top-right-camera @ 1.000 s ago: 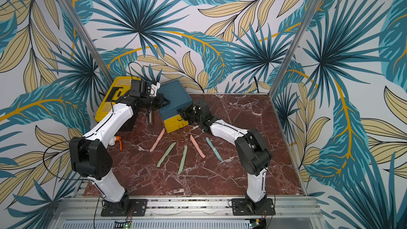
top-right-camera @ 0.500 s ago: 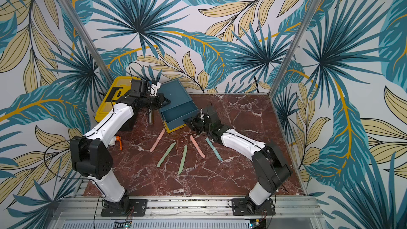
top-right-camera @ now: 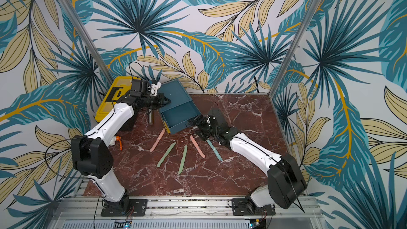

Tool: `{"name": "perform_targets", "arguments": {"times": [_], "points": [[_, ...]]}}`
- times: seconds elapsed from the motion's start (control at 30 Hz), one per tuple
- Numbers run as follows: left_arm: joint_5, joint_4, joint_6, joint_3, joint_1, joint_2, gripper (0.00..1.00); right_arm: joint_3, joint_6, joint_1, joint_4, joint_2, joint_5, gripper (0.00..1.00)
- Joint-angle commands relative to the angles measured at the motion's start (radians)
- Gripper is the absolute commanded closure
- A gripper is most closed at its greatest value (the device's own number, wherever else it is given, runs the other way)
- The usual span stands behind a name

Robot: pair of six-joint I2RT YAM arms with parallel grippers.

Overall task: Place the fruit knives into the drawer by color
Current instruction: Open the drawer in the storage box, then pick up the fruit knife from the center of the board.

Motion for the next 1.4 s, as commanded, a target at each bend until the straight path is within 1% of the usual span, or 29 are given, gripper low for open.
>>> {"name": "perform_targets", "arguments": {"times": [0.0, 0.1, 0.13, 0.17, 0.23, 0.33, 0.37, 0.43, 0.5, 0.53, 0.67, 0.73, 0.87, 0.97, 1.03, 1.2, 1.3, 1.37], "points": [[-0.012, -0.047, 0.006, 0.025, 0.008, 0.030, 1.00, -0.006, -0.066, -0.020, -0.120, -0.074, 0.036, 0.11], [-0.010, -0.062, 0.012, 0.056, 0.007, 0.032, 0.99, -0.027, -0.127, -0.039, -0.224, -0.143, 0.053, 0.11], [-0.013, -0.071, 0.015, 0.070, 0.007, 0.031, 0.96, -0.028, -0.161, -0.044, -0.263, -0.160, 0.057, 0.11], [-0.020, -0.078, 0.016, 0.084, 0.007, 0.030, 0.88, -0.023, -0.207, -0.047, -0.306, -0.172, 0.061, 0.11], [-0.031, -0.101, 0.019, 0.114, 0.007, 0.026, 0.64, 0.011, -0.313, -0.048, -0.427, -0.175, 0.084, 0.11], [-0.041, -0.136, 0.028, 0.168, 0.004, 0.016, 0.36, 0.083, -0.471, -0.047, -0.621, -0.131, 0.118, 0.11], [-0.045, -0.145, 0.032, 0.184, 0.001, 0.010, 0.32, 0.101, -0.519, -0.047, -0.658, -0.115, 0.122, 0.11], [-0.060, -0.169, 0.043, 0.214, -0.005, -0.008, 0.18, 0.140, -0.608, -0.047, -0.756, -0.069, 0.159, 0.11], [-0.071, -0.173, 0.047, 0.223, -0.015, -0.035, 0.10, 0.169, -0.685, -0.048, -0.826, -0.027, 0.198, 0.11], [-0.079, -0.175, 0.049, 0.220, -0.022, -0.054, 0.00, 0.183, -0.717, -0.048, -0.863, -0.003, 0.224, 0.11], [-0.095, -0.233, 0.061, 0.204, -0.048, -0.135, 0.00, 0.181, -0.802, -0.048, -0.893, 0.066, 0.272, 0.11], [-0.110, -0.267, 0.070, 0.155, -0.070, -0.199, 0.00, 0.174, -0.824, -0.048, -0.885, 0.102, 0.271, 0.11], [-0.167, -0.290, 0.062, -0.003, -0.126, -0.354, 0.00, 0.166, -0.849, -0.047, -0.858, 0.161, 0.275, 0.11], [-0.206, -0.279, 0.021, -0.148, -0.183, -0.479, 0.00, 0.154, -0.861, -0.047, -0.811, 0.207, 0.253, 0.11], [-0.248, -0.273, -0.004, -0.243, -0.241, -0.562, 0.00, 0.162, -0.872, -0.048, -0.795, 0.248, 0.258, 0.11], [-0.360, -0.240, -0.080, -0.459, -0.390, -0.701, 0.00, 0.223, -0.891, -0.048, -0.780, 0.365, 0.254, 0.14], [-0.394, -0.211, -0.130, -0.555, -0.468, -0.751, 0.00, 0.239, -0.898, -0.048, -0.773, 0.407, 0.263, 0.16], [-0.409, -0.200, -0.167, -0.593, -0.509, -0.768, 0.00, 0.240, -0.903, -0.050, -0.768, 0.422, 0.271, 0.17]]}}
